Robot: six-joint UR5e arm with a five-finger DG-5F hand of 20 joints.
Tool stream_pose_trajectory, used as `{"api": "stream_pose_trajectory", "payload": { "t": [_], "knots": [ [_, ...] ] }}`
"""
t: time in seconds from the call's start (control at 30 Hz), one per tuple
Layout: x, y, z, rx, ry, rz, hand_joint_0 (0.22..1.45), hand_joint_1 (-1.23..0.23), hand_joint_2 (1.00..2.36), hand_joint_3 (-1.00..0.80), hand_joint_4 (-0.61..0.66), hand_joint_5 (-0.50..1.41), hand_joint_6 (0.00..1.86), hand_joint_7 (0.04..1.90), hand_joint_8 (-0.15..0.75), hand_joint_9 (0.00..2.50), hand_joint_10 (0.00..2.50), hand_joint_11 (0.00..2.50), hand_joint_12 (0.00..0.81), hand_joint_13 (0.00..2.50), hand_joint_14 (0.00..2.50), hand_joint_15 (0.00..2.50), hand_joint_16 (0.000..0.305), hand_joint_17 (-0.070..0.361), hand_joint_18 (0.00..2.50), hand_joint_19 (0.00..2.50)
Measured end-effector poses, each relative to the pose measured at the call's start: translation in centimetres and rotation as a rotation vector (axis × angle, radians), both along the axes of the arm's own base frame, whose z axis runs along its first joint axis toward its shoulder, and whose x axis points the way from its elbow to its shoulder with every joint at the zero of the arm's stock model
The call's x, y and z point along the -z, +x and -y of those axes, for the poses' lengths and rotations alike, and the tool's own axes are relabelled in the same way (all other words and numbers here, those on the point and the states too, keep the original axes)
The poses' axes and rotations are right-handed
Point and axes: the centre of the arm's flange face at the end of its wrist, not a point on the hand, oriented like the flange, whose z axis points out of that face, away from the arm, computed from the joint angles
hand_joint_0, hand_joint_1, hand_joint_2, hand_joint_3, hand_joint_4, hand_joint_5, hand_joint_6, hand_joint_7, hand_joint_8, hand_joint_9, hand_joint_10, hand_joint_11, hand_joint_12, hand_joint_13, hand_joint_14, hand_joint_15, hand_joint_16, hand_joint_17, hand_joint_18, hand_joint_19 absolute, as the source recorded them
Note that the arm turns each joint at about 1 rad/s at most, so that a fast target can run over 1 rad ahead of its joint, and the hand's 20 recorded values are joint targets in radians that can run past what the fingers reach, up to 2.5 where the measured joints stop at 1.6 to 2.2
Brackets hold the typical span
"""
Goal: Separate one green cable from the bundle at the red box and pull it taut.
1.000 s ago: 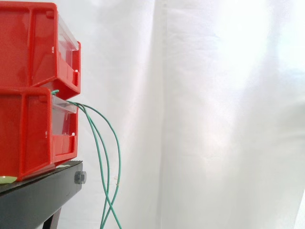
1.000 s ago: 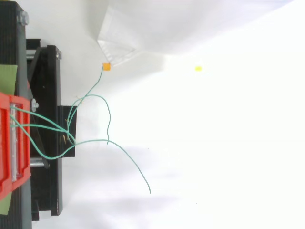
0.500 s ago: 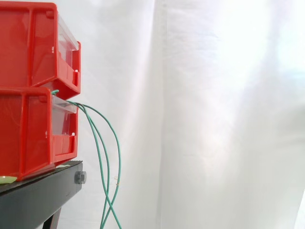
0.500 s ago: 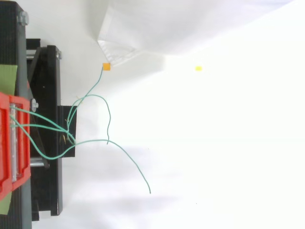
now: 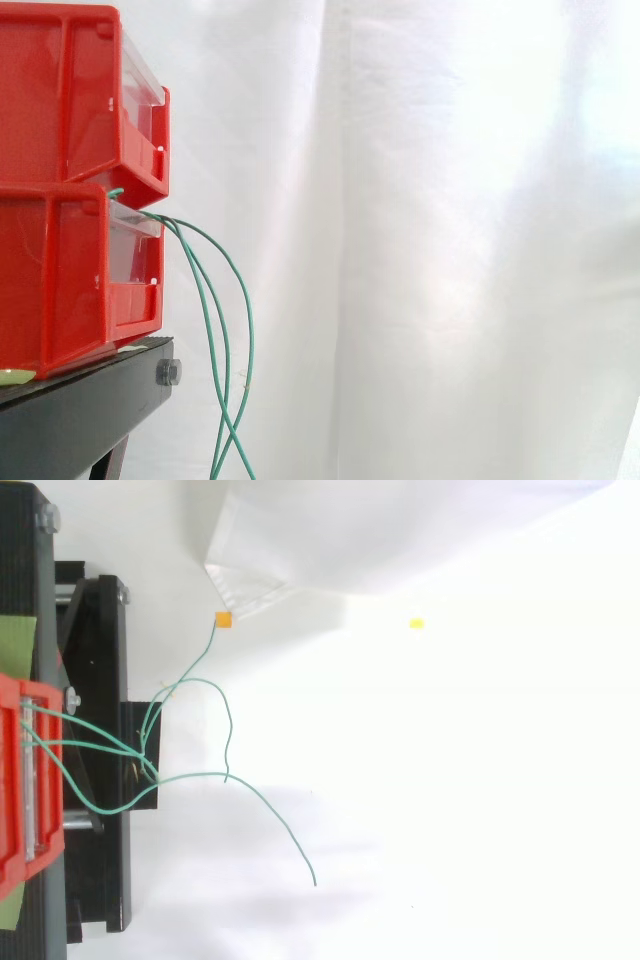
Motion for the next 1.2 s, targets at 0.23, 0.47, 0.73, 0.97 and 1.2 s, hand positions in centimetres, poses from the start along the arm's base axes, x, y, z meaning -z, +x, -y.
{"api": "stream_pose_trajectory", "payload": {
  "t": [0.23, 0.47, 0.73, 0.97, 1.2],
  "knots": [
    [0.01, 0.01, 0.00, 0.000, 0.000, 0.000, 0.65, -0.84, 1.00, -0.50, 0.07, -0.03, 0.50, 1.11, 0.153, 2.21, 0.80, 1.89, 0.322, 1.88, 2.20, 0.97, 0.040, 0.090, 1.87, 1.28],
    [0.00, 0.00, 0.00, 0.000, 0.000, 0.000, 0.40, -0.52, 1.00, -0.50, 0.20, -0.08, 0.56, 1.34, 0.327, 0.89, 0.02, 0.91, 0.404, 0.76, 0.02, 0.82, 0.093, 0.209, 0.81, 0.63],
    [-0.01, 0.01, 0.01, 0.000, 0.000, 0.000, 0.39, -0.55, 1.00, -0.50, 0.18, -0.24, 0.50, 0.81, 0.320, 0.54, 0.02, 0.55, 0.384, 0.49, 0.02, 0.58, 0.078, 0.176, 0.55, 0.67],
    [-0.02, 0.00, 0.00, 0.000, 0.000, 0.000, 0.44, -0.59, 1.00, -0.50, 0.19, -0.20, 0.50, 0.83, 0.299, 0.65, 0.02, 0.62, 0.345, 0.44, 0.02, 0.53, 0.064, 0.144, 0.42, 0.73],
    [-0.01, 0.00, 0.00, 0.000, 0.000, 0.000, 0.50, -0.61, 1.00, -0.50, 0.20, -0.19, 0.50, 0.84, 0.304, 0.78, 0.02, 0.76, 0.356, 0.61, 0.02, 0.67, 0.057, 0.127, 0.60, 0.83]
  ]
}}
